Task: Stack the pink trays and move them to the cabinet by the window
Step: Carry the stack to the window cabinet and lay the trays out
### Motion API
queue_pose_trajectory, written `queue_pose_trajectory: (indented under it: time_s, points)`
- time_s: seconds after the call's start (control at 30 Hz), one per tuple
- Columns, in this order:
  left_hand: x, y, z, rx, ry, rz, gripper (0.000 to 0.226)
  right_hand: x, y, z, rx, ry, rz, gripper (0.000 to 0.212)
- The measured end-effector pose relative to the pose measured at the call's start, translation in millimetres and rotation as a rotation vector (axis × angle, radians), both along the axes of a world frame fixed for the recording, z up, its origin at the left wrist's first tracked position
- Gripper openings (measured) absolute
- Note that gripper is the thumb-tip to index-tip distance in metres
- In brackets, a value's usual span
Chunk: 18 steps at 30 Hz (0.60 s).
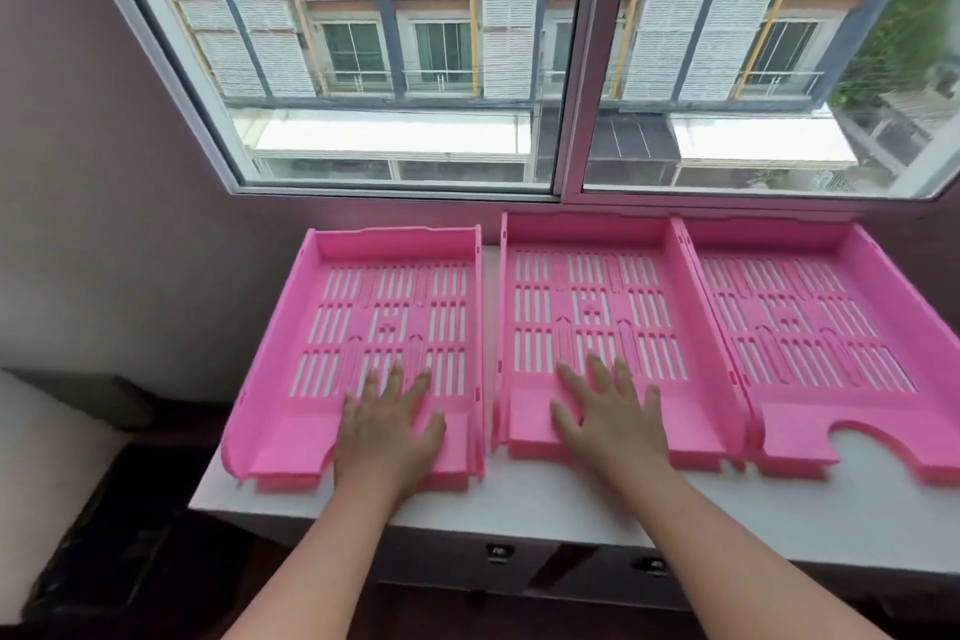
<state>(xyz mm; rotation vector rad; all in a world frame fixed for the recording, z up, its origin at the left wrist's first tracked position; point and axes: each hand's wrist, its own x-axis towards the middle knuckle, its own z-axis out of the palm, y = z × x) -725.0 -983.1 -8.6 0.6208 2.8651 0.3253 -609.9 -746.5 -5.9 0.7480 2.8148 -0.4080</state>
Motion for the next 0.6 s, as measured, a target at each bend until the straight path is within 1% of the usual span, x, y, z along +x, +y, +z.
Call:
queue_pose_trajectory:
  time_s: [0.1, 0.3, 0.43, 0.47, 0.53, 0.57, 0.6]
  points:
    - [-17, 10, -3, 0.014, 0.019, -0.060, 0.065, 1, -1, -4, 0.016, 0.001, -0.005, 0.074]
    - [-40, 28, -12, -0.004, 0.031, -0.082, 0.067, -4, 0, -10, 0.017, -0.012, -0.021, 0.075]
    - [-43, 30, -8, -0.012, -0.005, -0.102, 0.073, -9, 6, -4, -0.010, -0.065, 0.008, 0.070]
    - [-42, 33, -3, 0.040, -0.039, -0.090, 0.080, -9, 9, -1, -0.030, -0.078, 0.032, 0.070]
    - [-37, 42, 11, 0.207, -0.081, -0.063, 0.097, -6, 19, 8, -0.037, -0.051, 0.083, 0.070]
    - [-32, 48, 18, 0.277, -0.086, -0.064, 0.100, -3, 27, 14, -0.007, -0.010, 0.089, 0.070]
    - [-27, 56, 23, 0.323, -0.097, -0.069, 0.099, 1, 36, 20, 0.048, 0.033, 0.075, 0.071]
